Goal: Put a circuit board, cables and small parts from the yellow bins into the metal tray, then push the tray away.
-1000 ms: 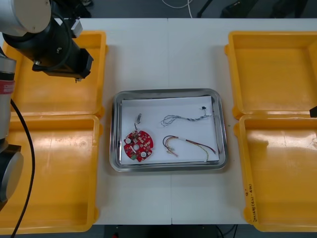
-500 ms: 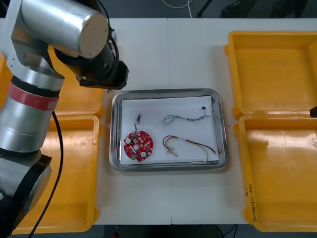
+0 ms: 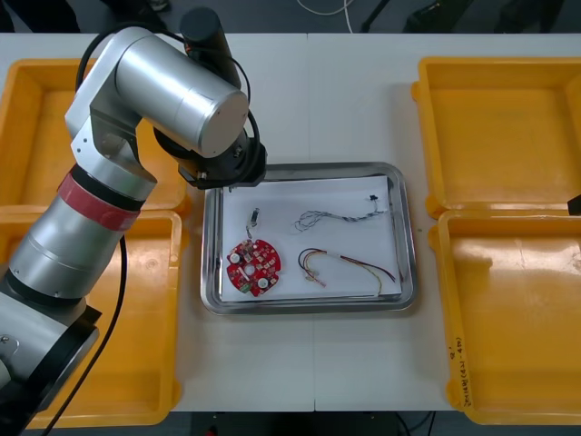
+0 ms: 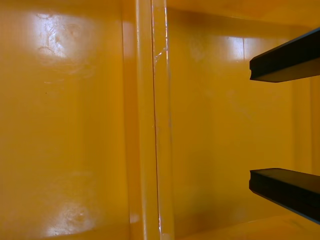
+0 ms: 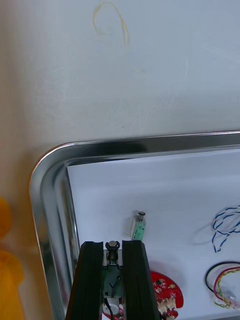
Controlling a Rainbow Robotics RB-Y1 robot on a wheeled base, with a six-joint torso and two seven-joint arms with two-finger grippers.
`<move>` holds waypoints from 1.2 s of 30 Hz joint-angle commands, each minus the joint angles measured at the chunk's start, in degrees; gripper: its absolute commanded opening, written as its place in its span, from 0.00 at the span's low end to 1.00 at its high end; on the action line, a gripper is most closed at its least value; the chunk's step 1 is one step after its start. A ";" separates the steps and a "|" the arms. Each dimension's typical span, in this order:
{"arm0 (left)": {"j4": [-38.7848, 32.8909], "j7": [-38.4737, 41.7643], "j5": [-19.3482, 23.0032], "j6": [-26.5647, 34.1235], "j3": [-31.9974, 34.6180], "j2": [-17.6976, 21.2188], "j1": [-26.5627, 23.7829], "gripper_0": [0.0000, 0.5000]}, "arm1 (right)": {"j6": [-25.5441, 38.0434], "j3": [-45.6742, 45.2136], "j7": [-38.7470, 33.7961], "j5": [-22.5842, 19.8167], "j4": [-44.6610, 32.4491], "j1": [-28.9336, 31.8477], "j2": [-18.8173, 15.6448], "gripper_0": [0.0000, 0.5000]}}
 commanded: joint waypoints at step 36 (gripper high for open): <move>6.24 5.80 1.27 -13.06 -8.23 0.93 3.87 1.00 | 0.40 -1.90 -1.16 0.31 -0.41 0.45 -2.69 1.00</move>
